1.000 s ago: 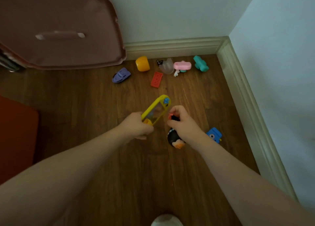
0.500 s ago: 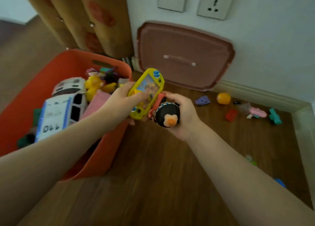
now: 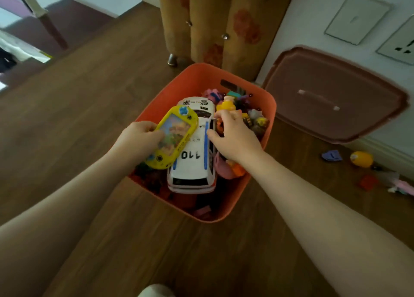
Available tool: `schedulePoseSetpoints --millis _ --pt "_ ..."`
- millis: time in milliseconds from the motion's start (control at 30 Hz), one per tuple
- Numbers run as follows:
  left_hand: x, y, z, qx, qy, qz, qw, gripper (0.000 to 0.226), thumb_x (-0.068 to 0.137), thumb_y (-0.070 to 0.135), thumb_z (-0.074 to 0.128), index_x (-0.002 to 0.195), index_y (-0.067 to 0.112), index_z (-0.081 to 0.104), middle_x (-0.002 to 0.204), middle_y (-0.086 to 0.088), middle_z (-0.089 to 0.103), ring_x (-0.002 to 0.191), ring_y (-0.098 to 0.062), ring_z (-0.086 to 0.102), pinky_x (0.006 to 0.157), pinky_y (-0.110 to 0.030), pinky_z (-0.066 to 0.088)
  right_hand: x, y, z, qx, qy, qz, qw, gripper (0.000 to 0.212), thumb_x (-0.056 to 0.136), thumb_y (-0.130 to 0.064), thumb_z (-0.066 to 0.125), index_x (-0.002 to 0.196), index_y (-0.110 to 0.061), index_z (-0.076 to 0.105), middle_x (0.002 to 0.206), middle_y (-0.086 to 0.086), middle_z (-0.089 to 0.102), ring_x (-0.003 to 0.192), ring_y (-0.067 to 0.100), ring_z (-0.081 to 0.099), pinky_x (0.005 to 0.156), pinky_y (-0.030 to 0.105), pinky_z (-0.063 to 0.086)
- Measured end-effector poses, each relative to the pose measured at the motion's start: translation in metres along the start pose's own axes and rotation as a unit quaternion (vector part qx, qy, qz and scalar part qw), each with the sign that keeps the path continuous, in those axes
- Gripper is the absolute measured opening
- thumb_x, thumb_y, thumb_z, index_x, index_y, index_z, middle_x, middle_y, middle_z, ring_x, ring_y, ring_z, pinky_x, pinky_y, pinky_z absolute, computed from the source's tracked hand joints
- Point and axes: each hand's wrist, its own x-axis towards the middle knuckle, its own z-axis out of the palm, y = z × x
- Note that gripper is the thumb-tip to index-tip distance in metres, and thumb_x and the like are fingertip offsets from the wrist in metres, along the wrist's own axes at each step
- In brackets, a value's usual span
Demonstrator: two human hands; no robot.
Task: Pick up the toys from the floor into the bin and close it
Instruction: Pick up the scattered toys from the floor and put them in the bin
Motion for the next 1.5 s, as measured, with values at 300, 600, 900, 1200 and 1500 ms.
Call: schedulePoseSetpoints --millis 300,600,900,1200,1500 --pt "0.003 -0.031 0.024 0.211 -0.021 0.095 0.973 0.065 0.096 0.042 0.036 0.15 0.024 0.004 0.158 -0.002 -0.007 0.145 -0.025 -0.006 0.115 -0.047 0.002 -0.029 0.008 0.001 0.015 0.025 -0.045 0.999 0.019 0.096 -0.031 0.04 0.102 -0.016 0.051 0.113 -0.002 0.048 0.098 0.02 0.053 0.074 0.036 0.04" --pt "-0.033 -0.008 0.057 0.159 -0.079 0.405 0.897 0.091 0.068 0.078 0.034 0.134 0.017 0.04 0.142 0.0 0.036 0.134 -0.016 0.026 0.108 -0.028 0.013 -0.066 0.005 -0.008 0.022 -0.132 -0.176 0.975 0.034 0.08 -0.025 0.058 0.109 -0.007 0.056 0.103 0.004 0.058 0.097 0.025 0.058 0.072 0.035 0.043" --pt "-0.036 -0.013 0.062 0.325 -0.126 0.376 0.859 0.134 0.055 0.081 0.058 0.138 0.03 -0.034 0.156 0.005 -0.003 0.143 -0.017 -0.01 0.114 -0.046 -0.015 -0.065 0.012 -0.016 -0.085 -0.102 -0.205 0.97 0.057 0.087 -0.031 0.061 0.139 -0.023 0.04 0.141 0.001 0.039 0.118 0.023 0.05 0.088 0.04 0.05" --pt "-0.027 -0.013 0.04 0.358 -0.212 0.304 0.857 0.121 0.053 0.092 0.026 0.145 0.029 -0.019 0.154 0.012 -0.021 0.136 -0.006 -0.026 0.109 -0.038 -0.019 -0.065 0.027 -0.014 0.017 -0.253 -0.212 0.944 0.035 0.088 -0.041 0.06 0.12 -0.028 0.061 0.125 -0.002 0.044 0.115 0.013 0.045 0.097 0.028 0.04" --pt "-0.031 -0.013 0.051 0.523 -0.112 0.319 0.782 0.121 0.077 0.048 0.067 0.137 0.03 -0.036 0.151 -0.006 -0.031 0.141 -0.031 -0.022 0.112 -0.053 -0.008 -0.057 0.004 0.024 -0.326 -0.301 -0.182 0.878 0.032 0.099 -0.027 0.039 0.126 -0.023 0.057 0.126 0.004 0.058 0.116 0.027 0.051 0.09 0.04 0.035"
